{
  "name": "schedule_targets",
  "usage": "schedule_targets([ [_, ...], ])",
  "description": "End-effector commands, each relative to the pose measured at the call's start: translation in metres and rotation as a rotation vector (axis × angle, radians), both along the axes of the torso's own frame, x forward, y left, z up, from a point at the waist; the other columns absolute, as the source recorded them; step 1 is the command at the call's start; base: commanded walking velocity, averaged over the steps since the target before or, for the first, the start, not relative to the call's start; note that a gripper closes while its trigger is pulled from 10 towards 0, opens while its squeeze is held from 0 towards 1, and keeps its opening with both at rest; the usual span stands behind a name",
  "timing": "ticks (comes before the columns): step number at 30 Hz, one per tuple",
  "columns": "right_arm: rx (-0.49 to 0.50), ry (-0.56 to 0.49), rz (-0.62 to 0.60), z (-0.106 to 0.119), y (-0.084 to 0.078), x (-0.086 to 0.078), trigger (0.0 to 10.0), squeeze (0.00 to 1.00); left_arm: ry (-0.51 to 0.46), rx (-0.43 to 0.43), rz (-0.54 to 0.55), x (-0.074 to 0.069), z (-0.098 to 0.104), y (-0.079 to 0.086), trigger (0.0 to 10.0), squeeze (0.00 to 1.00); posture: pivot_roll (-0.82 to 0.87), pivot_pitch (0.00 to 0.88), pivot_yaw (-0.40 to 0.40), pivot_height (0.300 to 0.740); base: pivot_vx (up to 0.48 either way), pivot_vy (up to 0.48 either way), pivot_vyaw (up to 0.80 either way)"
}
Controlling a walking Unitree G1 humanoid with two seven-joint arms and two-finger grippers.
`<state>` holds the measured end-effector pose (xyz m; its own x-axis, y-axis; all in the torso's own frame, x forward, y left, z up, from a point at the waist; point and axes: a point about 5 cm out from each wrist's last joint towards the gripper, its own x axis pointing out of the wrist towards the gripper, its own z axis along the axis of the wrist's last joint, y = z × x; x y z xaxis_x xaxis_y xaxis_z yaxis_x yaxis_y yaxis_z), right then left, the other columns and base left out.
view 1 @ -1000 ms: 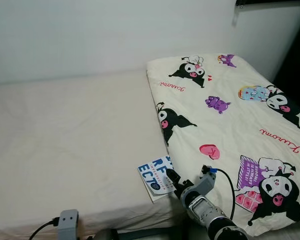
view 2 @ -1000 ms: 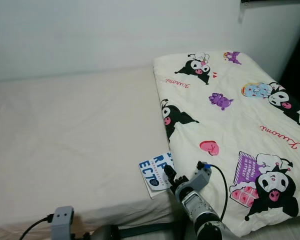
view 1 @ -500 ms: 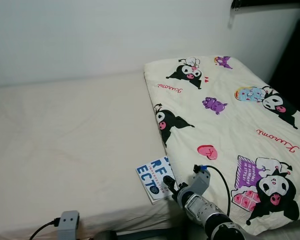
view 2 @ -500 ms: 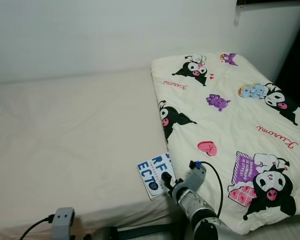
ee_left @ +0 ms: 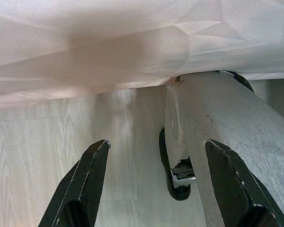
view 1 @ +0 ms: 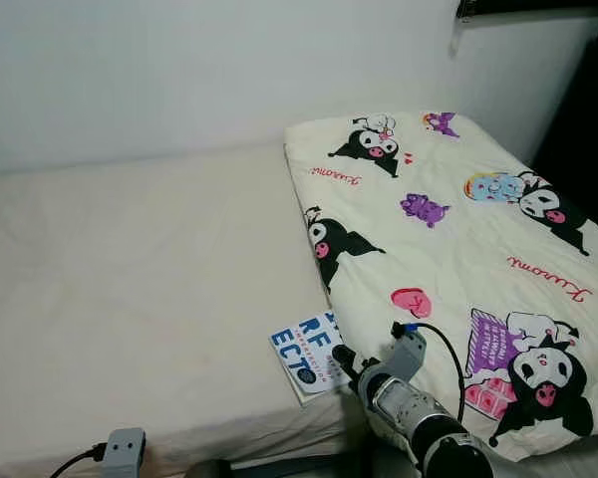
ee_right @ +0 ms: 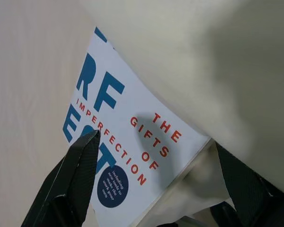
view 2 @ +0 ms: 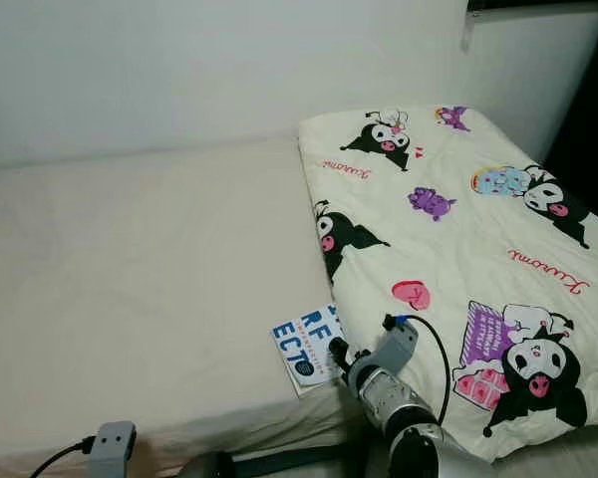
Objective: Clean up the room
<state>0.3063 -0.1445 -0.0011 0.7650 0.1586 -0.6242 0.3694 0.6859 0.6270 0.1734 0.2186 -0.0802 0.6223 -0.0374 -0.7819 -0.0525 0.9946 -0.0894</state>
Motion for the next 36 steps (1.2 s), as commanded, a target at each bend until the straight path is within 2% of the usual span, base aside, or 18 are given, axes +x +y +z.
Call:
schedule_targets([
  [1,0.011,0.023,-0.009,-0.001,0.001,-0.001,10.0,0.0,0.062,-0.023,-0.028,-0.013,-0.009,-0.015,10.0,0.0,-0.09,0.056,0.01,0.581,0.0,0.0,0.0],
  [4,0.018,0.055,0.008,-0.004,0.003,-0.004,10.0,0.0,0.065,-0.027,-0.034,-0.014,-0.01,-0.021,10.0,0.0,-0.08,0.055,0.009,0.581,0.0,0.0,0.0],
  [5,0.026,0.062,0.019,-0.005,0.006,-0.006,10.0,0.0,0.068,-0.03,-0.041,-0.013,-0.012,-0.028,10.0,0.0,-0.08,0.058,0.008,0.581,0.0,0.0,0.0],
  [12,0.074,0.042,0.005,-0.004,0.011,-0.004,10.0,0.0,0.07,-0.029,-0.054,-0.013,-0.012,-0.032,10.0,0.0,-0.08,0.064,0.013,0.581,0.0,0.0,0.0],
  [15,0.089,0.049,-0.001,-0.006,0.011,-0.007,10.0,0.0,0.075,-0.016,-0.057,-0.015,-0.011,-0.022,10.0,0.0,-0.08,0.079,0.021,0.581,0.0,0.0,0.0],
  [19,0.127,0.108,-0.069,-0.017,0.006,-0.019,10.0,0.0,0.087,0.01,-0.063,-0.026,-0.01,0.003,10.0,0.0,-0.06,0.097,0.029,0.581,0.0,0.0,0.0],
  [25,0.181,0.119,-0.113,-0.025,0.004,-0.027,10.0,0.0,0.108,0.033,-0.08,-0.041,-0.011,0.019,10.0,0.0,-0.04,0.127,0.044,0.581,0.0,0.0,0.0],
  [28,0.229,0.08,-0.139,-0.023,0.003,-0.026,10.0,0.0,0.115,0.042,-0.088,-0.045,-0.011,0.022,10.0,0.0,-0.02,0.143,0.054,0.581,0.0,0.0,0.0],
  [30,0.297,-0.008,-0.176,-0.017,0.001,-0.021,10.0,0.0,0.121,0.055,-0.103,-0.047,-0.011,0.023,10.0,0.0,-0.01,0.157,0.063,0.581,0.0,0.0,0.0],
  [32,0.33,-0.052,-0.188,-0.014,0.0,-0.017,10.0,0.0,0.12,0.058,-0.113,-0.044,-0.011,0.021,10.0,0.0,0.0,0.17,0.071,0.581,0.0,0.0,0.0],
  [36,0.343,-0.068,-0.189,-0.012,0.0,-0.016,10.0,0.0,0.12,0.061,-0.125,-0.043,-0.012,0.018,10.0,0.0,0.02,0.187,0.08,0.581,0.0,0.0,0.0],
])
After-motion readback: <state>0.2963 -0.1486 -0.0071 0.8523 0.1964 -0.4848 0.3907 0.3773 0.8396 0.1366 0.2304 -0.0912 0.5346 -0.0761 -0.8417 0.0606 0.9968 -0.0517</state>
